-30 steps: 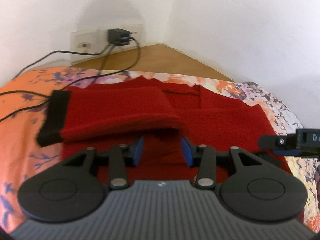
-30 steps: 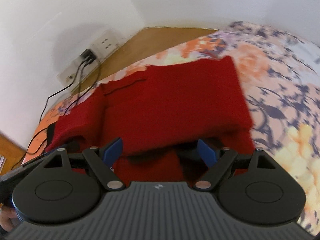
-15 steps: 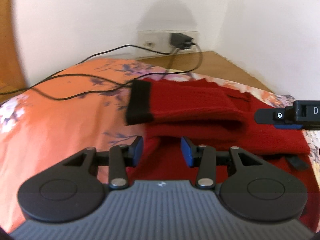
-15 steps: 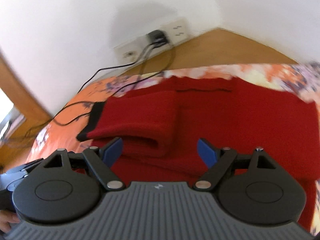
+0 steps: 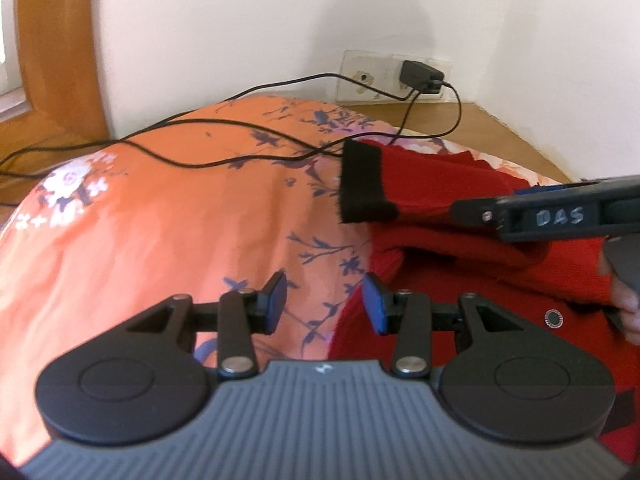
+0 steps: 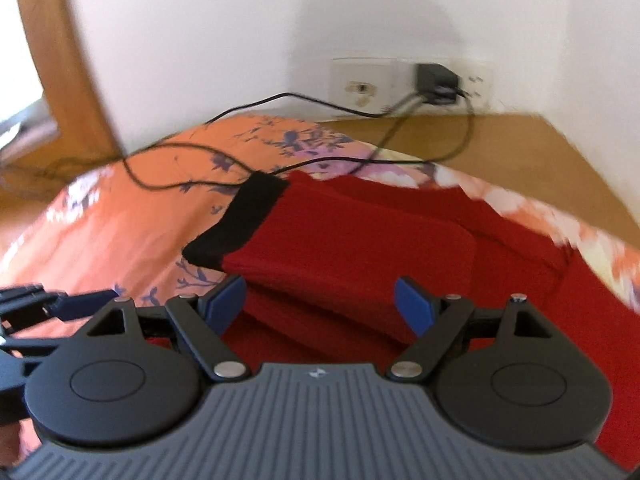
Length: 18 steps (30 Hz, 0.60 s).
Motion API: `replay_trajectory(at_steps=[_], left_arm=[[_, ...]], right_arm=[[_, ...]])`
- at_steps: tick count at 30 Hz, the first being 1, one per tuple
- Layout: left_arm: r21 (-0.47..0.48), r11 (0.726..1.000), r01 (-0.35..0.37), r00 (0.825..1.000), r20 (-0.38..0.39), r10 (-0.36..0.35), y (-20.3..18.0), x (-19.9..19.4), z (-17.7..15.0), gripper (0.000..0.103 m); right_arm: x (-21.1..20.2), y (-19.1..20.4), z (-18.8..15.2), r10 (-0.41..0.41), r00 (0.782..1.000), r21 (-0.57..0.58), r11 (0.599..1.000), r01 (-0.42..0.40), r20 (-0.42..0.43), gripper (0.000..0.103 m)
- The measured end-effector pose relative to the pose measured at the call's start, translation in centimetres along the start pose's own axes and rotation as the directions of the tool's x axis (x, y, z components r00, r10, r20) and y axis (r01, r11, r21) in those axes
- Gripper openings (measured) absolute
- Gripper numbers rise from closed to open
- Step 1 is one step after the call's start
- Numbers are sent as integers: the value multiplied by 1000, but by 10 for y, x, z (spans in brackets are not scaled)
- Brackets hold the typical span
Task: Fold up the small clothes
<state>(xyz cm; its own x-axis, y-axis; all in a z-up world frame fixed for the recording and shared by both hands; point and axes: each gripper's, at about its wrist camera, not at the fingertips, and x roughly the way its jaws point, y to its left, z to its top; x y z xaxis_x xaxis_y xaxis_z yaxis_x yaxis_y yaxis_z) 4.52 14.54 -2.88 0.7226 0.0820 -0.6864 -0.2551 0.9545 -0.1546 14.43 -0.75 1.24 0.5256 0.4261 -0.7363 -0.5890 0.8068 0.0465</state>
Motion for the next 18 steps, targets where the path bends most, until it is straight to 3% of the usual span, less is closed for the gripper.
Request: replay_trajectory(at_steps=[6,9,12,14,16,18], left_arm=[[-21,1000,-12,1000,0,12,15,-3,-3,44],[-34,999,-16,1000,-2,16,20,-4,-5,44],[-38,999,-20,1000,0,20,24,-6,-5,44],[-41,999,-20,1000,2,20,26,-7,-5,44],[-43,999,-19,1000,3,19,27,-7,-4,44],[-41,999,-16,1000,7,16,27,-8,-3,44]], right_arm=[[28,25,1,-7,999,-126,992,3,-31,86],[39,32,0,-3,1000,-128,992,-1,-28,77],[45,33,1,19,1000,-80,997,-20,-17,49],[46,33,3,7,1000,-61,998,-8,-8,21],[44,30,5,6,1000,-34,999,-6,1,12],[35,22,8,13,1000,17,1000,-13,26,10]])
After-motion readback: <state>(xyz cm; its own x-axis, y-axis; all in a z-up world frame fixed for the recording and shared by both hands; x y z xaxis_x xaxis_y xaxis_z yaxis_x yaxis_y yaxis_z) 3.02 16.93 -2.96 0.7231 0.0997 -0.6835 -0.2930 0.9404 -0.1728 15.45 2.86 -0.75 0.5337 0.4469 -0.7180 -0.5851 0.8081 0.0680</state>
